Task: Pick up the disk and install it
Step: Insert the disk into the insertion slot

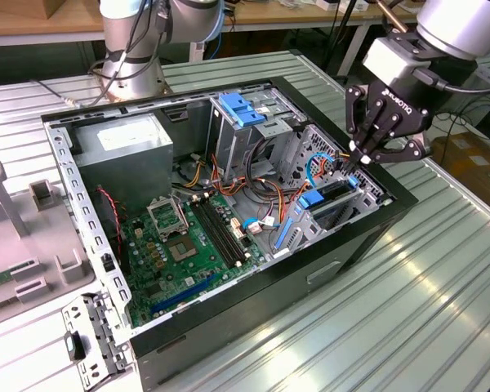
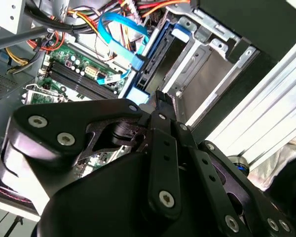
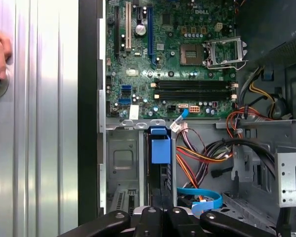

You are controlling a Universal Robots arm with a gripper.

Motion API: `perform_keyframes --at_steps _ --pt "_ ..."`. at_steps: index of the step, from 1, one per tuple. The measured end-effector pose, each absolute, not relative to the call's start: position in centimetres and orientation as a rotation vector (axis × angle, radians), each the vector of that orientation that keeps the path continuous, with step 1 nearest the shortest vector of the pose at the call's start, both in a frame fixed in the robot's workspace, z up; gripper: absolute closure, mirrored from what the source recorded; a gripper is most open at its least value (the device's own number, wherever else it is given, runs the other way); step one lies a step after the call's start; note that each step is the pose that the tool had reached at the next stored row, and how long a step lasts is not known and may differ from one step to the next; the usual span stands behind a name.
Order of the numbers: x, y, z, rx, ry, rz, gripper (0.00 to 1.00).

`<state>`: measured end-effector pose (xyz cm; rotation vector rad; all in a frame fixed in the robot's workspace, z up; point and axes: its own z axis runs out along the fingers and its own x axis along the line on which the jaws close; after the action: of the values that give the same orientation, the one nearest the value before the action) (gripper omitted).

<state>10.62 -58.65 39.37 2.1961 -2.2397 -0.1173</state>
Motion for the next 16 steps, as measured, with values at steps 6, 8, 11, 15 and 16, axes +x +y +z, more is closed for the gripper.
perform_keyframes --at_steps 6,8,11,15,16 --pt "11.2 -58.7 39.2 2.196 -2.240 -0.118 0.89" --pt "11.5 -58.9 39.1 2.196 -2.239 -0.118 0.89" --pt "11.9 -59.6 38.7 2.196 -2.240 -0.118 0.89" --pt "12.2 -59.9 38.5 2.196 -2.239 -0.118 0.89" --pt "12.3 -59.9 38.4 2.196 -2.240 -0.118 0.89"
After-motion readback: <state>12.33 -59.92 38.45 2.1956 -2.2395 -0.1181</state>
